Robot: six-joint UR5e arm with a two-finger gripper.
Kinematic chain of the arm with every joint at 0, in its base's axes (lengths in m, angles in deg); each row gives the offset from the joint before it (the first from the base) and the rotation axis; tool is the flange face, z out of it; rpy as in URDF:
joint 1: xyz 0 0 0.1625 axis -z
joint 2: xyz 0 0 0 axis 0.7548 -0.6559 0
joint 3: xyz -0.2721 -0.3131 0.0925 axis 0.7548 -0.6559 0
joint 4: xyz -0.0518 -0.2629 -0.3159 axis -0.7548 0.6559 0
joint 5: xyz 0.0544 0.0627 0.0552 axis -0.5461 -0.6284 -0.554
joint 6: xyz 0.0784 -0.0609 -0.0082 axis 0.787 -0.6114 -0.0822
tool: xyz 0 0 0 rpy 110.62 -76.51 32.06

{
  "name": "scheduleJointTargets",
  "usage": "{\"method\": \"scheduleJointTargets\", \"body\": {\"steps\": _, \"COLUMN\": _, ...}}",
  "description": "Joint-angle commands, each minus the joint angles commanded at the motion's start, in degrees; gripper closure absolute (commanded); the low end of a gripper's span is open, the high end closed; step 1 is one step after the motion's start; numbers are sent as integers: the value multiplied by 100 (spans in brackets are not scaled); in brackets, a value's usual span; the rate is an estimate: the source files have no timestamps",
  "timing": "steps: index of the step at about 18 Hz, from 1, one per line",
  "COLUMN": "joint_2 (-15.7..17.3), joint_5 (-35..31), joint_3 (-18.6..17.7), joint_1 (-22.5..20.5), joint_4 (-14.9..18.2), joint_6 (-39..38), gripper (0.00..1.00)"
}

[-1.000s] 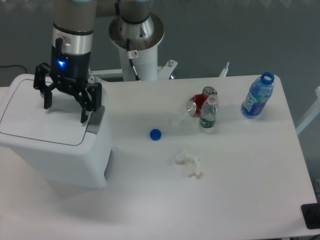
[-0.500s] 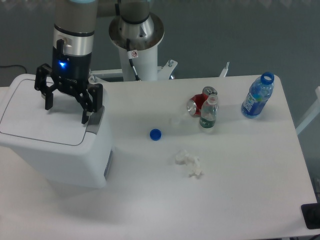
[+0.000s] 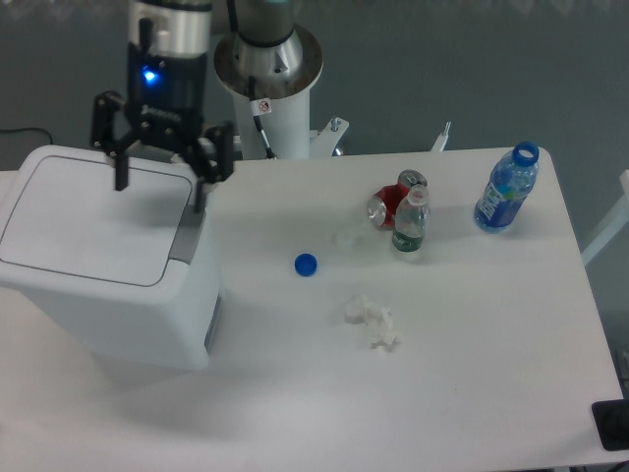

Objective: Close the trash can

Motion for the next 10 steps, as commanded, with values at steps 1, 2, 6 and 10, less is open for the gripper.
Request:
{"method": "scheduleJointTargets", "body": {"steps": 1, "joint_2": -9, "joint_5": -45, "joint_3": 0, "joint_1": -52, "joint_4": -9, "joint_6": 17, "gripper": 0}}
{"method": "scheduleJointTargets", "body": {"steps": 2, "joint_2": -61, "joint_5": -54, "joint_3": 0, "joint_1": -140, "joint_4": 0, "joint_6": 148, "gripper": 0}}
{"method": "scheduleJointTargets", "body": {"steps": 6, "joint_2": -141, "joint_5": -238, "joint_3": -44, "joint_1": -456, "joint_4": 35, "joint_6": 1062, "gripper": 0}}
{"method": "scheduleJointTargets", "body": {"steps": 10, "joint_2": -360, "joint_5": -677, "joint_3": -62, "joint_1": -510, "joint_4": 26, "joint_6": 1450, "gripper": 0}}
